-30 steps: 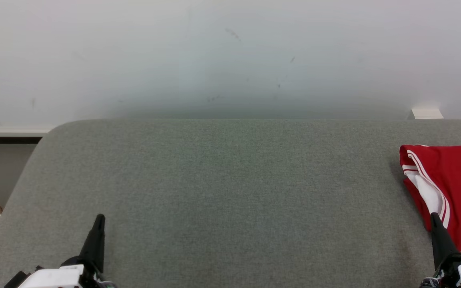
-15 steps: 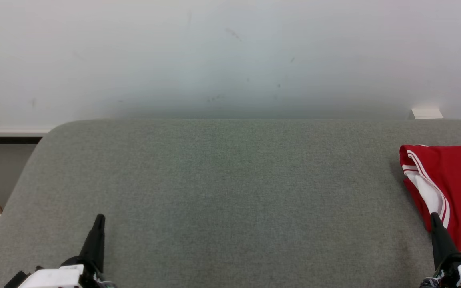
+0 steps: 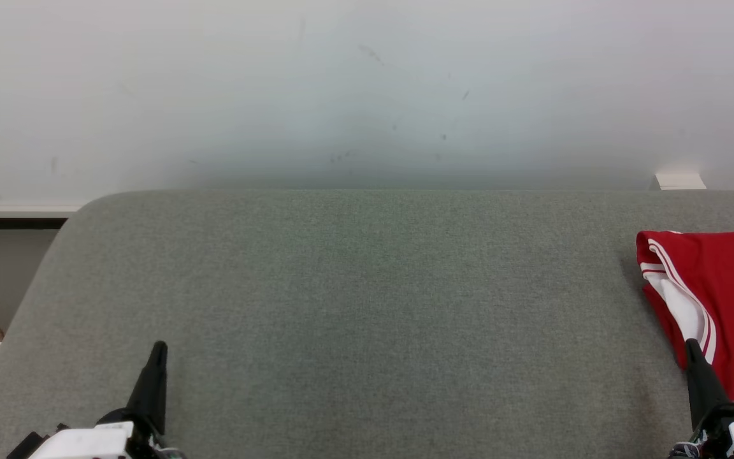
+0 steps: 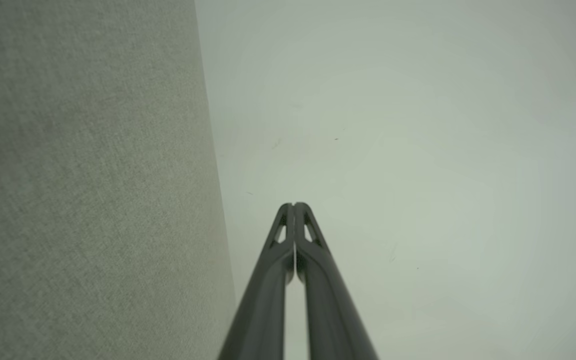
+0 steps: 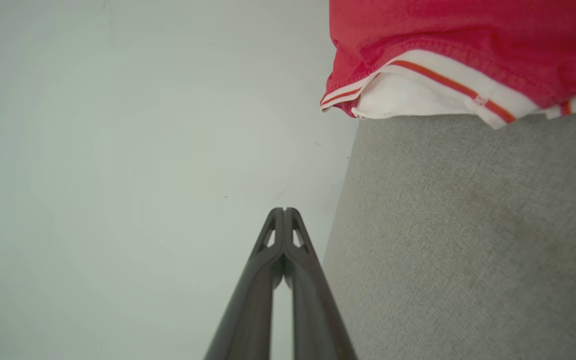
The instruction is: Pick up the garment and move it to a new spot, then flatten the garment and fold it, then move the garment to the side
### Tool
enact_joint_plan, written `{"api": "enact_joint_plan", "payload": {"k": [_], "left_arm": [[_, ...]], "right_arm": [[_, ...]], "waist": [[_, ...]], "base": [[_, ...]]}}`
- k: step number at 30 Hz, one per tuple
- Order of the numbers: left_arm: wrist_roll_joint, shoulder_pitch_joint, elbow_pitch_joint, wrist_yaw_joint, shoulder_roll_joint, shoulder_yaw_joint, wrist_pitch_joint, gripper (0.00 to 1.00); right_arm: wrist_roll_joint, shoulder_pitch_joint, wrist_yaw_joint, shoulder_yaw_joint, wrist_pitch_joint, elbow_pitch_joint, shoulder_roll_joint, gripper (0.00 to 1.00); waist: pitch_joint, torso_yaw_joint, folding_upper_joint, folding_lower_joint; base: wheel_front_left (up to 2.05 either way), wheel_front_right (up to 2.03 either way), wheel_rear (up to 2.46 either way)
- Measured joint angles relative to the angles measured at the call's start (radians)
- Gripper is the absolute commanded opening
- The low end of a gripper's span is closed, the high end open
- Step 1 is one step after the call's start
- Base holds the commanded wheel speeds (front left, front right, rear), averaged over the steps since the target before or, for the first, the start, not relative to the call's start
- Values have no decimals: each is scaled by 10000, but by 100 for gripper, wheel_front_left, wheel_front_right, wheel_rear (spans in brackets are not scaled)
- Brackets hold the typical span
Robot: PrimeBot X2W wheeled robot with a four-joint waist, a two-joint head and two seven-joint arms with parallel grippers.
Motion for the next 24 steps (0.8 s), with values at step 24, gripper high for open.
{"api": "enact_joint_plan", "payload": {"k": [24], "left_arm": [[0,-1,0,0,0,0,0,0]], "right_arm": [[0,0,0,0,0,0,0,0]], "waist": [[0,0,0,0]], "base": [[0,0,0]]}}
